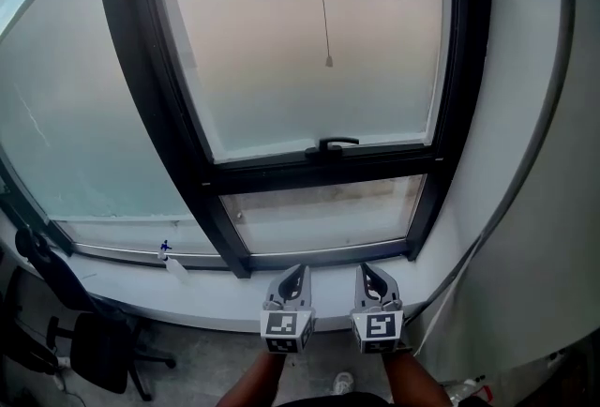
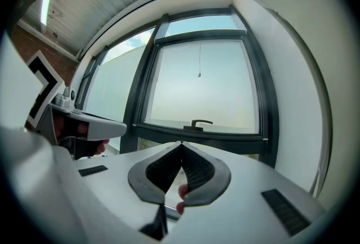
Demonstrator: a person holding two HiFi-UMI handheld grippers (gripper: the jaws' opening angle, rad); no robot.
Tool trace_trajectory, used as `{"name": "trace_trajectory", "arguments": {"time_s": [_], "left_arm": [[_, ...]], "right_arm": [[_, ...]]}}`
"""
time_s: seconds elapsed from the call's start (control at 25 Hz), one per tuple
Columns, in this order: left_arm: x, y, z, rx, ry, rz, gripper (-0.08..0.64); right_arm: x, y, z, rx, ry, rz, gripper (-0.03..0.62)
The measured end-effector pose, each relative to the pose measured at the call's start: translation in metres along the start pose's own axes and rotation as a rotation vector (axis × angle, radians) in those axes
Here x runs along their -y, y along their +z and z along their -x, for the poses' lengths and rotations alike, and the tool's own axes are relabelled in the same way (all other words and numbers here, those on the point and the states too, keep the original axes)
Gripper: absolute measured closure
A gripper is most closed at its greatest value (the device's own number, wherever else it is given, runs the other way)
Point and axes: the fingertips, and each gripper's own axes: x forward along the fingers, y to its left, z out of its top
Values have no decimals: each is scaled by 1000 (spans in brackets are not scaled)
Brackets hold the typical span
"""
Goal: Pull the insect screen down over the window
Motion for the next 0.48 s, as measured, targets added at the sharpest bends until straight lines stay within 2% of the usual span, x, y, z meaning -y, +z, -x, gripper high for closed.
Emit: {"name": "trace_trajectory", "arguments": {"time_s": [0.28, 0.48], "left_arm": [[-6, -14, -44, -54, 39, 12, 557], [-15, -6, -66, -51, 55, -2, 557]], "right_arm": [[14, -10, -35, -37, 80, -36, 589], [24, -6, -60, -35, 82, -54, 589]]}}
